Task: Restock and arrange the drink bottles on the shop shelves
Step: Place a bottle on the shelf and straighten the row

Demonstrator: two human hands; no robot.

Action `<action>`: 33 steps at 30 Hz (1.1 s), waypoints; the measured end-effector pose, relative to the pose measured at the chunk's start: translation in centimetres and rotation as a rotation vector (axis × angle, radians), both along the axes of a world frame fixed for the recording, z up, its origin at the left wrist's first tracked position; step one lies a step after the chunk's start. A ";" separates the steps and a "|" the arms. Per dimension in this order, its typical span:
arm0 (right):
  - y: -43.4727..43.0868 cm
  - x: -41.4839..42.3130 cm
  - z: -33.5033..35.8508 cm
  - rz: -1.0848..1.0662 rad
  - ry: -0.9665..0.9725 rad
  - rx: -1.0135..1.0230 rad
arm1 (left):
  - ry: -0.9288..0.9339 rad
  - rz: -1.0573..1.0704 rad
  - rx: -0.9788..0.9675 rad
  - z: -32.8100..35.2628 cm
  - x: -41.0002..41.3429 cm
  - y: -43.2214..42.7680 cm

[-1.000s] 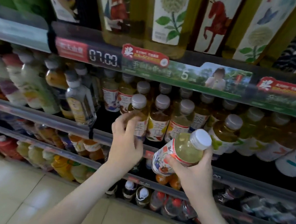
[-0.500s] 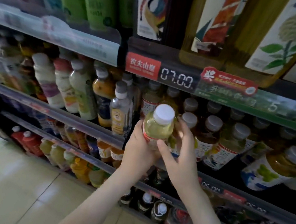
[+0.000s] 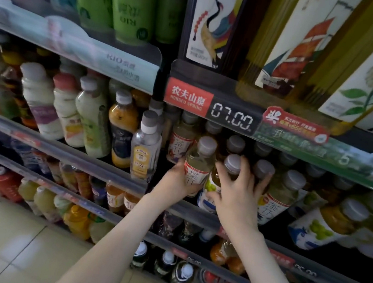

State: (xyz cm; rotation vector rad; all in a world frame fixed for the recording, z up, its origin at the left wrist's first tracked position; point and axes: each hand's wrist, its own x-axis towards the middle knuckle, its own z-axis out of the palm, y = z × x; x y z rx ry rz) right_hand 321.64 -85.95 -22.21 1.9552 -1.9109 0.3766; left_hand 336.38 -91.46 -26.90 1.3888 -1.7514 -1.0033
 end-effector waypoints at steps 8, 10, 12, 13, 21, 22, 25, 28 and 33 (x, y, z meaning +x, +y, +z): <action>2.4 0.3 0.3 0.021 -0.054 0.067 | -0.140 0.063 -0.024 -0.2 0.2 4.8; 3.8 -0.1 0.6 0.076 -0.117 0.086 | -0.185 0.100 -0.055 0.5 -0.1 6.7; 5.4 -0.5 1.3 0.130 -0.217 0.113 | -0.186 0.118 -0.091 1.8 -0.8 8.3; 6.2 -0.8 2.0 0.153 -0.275 0.126 | -0.177 0.112 -0.118 2.8 -1.3 9.1; 12.6 -6.4 10.1 0.233 -0.516 0.038 | -0.138 -0.042 -0.351 12.6 -8.5 14.9; 13.6 -7.6 11.2 0.236 -0.533 0.011 | -0.132 -0.058 -0.372 13.8 -9.7 15.7; 16.7 -11.6 14.5 0.235 -0.558 -0.068 | -0.133 -0.081 -0.462 17.1 -13.7 17.9; 20.2 -16.3 16.7 0.236 -0.570 -0.121 | -0.117 -0.104 -0.506 20.0 -18.1 20.8; 26.5 -24.7 19.0 0.213 -0.591 -0.175 | -0.130 -0.155 -0.577 22.7 -26.6 26.2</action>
